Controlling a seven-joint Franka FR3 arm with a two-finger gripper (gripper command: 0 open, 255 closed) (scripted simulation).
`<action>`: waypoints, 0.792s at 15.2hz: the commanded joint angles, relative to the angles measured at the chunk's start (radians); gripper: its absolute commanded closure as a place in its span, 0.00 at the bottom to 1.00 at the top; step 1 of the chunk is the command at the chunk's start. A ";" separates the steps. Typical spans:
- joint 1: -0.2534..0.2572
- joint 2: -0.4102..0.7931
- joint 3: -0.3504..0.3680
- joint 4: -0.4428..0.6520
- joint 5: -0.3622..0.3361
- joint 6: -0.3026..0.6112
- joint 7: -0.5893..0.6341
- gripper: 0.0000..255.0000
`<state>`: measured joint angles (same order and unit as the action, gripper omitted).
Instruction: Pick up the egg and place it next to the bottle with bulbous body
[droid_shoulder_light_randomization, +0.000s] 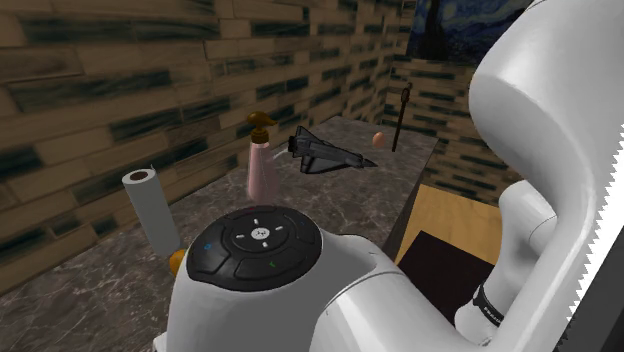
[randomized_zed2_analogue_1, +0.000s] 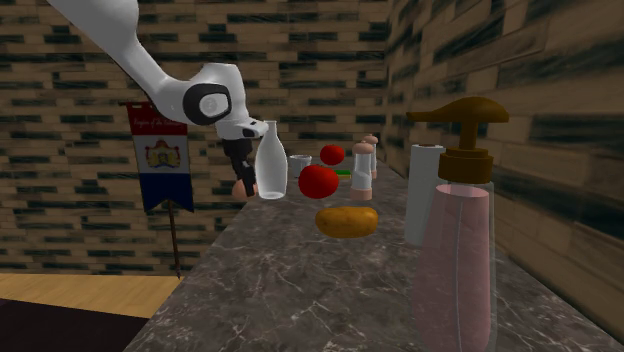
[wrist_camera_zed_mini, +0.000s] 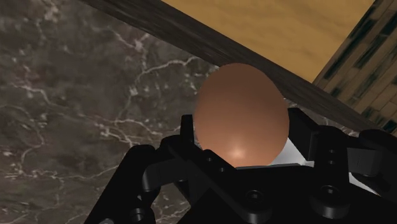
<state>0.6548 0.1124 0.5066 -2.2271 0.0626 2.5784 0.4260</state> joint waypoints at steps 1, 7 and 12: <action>0.004 0.025 -0.004 -0.004 -0.019 0.027 0.012 1.00; 0.007 0.039 -0.007 -0.009 -0.029 0.045 0.018 1.00; 0.007 0.039 -0.007 -0.009 -0.029 0.045 0.018 0.00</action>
<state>0.6622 0.1515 0.4997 -2.2359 0.0333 2.6233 0.4437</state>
